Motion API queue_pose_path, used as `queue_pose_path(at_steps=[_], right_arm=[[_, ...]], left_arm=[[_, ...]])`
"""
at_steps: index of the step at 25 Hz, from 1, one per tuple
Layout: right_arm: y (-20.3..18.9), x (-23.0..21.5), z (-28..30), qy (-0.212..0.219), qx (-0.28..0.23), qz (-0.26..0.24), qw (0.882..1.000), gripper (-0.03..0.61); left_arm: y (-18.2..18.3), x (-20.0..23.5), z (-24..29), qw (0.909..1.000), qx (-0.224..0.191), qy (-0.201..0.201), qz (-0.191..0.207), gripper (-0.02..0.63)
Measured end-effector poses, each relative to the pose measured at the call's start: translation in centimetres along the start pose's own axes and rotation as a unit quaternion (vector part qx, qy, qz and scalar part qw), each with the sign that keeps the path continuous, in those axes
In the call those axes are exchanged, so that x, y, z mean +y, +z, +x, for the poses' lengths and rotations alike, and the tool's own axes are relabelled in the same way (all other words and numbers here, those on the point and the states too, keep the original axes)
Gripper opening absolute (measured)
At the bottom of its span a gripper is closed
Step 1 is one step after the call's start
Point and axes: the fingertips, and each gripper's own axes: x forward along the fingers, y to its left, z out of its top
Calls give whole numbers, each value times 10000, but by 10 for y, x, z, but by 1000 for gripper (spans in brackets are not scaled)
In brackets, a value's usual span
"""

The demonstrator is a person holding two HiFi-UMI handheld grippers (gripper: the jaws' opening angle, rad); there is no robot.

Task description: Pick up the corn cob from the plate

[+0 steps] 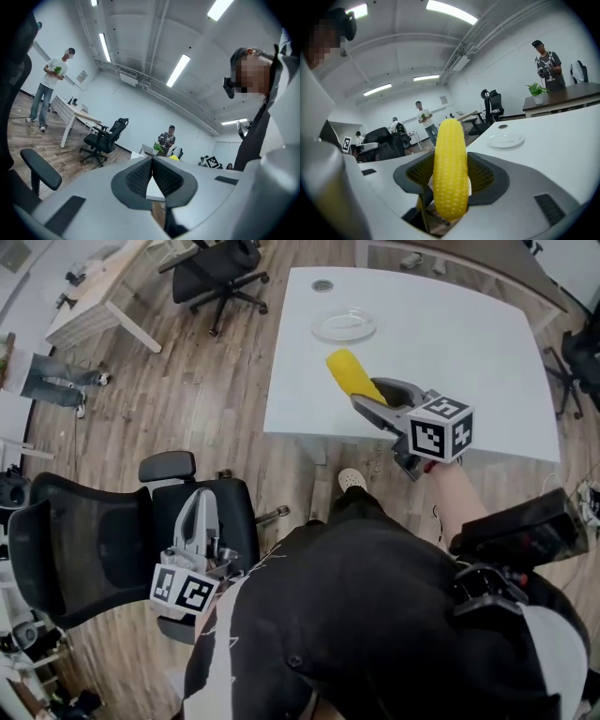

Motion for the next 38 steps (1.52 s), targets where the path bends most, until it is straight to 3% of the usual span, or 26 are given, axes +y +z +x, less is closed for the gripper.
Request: queue_pose_path(at_steps=[10,16,23,38], right_arm=[[-38,67,-88,-129,-666,818,9943,225],[-55,94,-127,40,-848,1415,9863,225],[-75,78,-179,226,-920,1602,9825,227],[-112,39,-314,1015,-610,1860,9754,227]], left_arm=[[-20,-48,-67,9985,43,-548,14,14],[-30,-62,-96,9990,98,-377,-227,14],[-52,-111,-104,9994,52,-211,-271,14],[-135,-284,-93,9981,-20,-117,-598,14]])
